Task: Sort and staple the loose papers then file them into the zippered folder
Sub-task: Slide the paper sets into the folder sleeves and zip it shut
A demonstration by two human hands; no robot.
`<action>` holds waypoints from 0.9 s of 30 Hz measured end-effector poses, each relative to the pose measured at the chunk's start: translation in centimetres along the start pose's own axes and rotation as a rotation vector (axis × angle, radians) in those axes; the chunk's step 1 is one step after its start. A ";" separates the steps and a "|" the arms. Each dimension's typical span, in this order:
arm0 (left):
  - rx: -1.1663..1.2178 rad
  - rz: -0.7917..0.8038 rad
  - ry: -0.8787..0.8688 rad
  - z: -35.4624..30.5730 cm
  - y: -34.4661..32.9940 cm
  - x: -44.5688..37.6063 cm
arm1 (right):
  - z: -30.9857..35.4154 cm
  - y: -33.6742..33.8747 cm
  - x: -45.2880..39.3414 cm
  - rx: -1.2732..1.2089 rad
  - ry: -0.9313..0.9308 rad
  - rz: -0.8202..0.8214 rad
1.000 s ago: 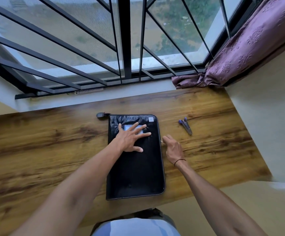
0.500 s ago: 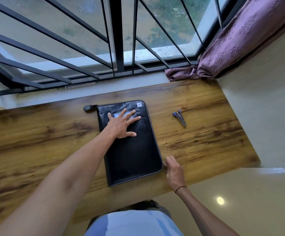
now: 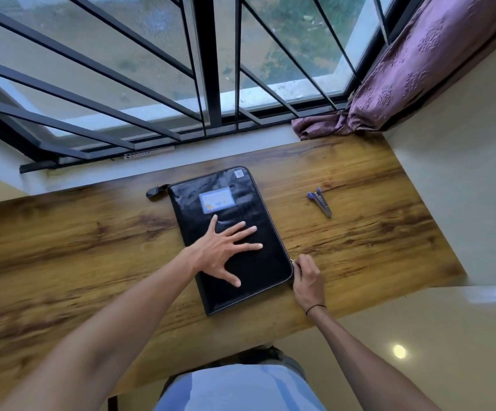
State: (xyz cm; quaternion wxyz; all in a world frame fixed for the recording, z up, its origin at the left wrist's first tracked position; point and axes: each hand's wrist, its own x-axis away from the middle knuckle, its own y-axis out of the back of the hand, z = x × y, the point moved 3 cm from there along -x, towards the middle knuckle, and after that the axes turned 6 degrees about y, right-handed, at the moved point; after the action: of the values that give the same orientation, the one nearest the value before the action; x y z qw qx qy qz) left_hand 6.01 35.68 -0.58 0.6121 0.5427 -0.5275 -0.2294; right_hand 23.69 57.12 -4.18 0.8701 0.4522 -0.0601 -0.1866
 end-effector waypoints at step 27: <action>1.158 -0.506 1.361 1.8 -5.3 7.6 | 2.4 -2.2 2.8 0.011 -0.157 -0.034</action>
State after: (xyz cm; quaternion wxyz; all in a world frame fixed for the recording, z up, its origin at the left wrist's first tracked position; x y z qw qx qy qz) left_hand 8.56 26.80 -2.62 0.3551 0.8803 0.0470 0.3110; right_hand 25.03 53.13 -4.75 0.8569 0.4418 -0.1216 -0.2359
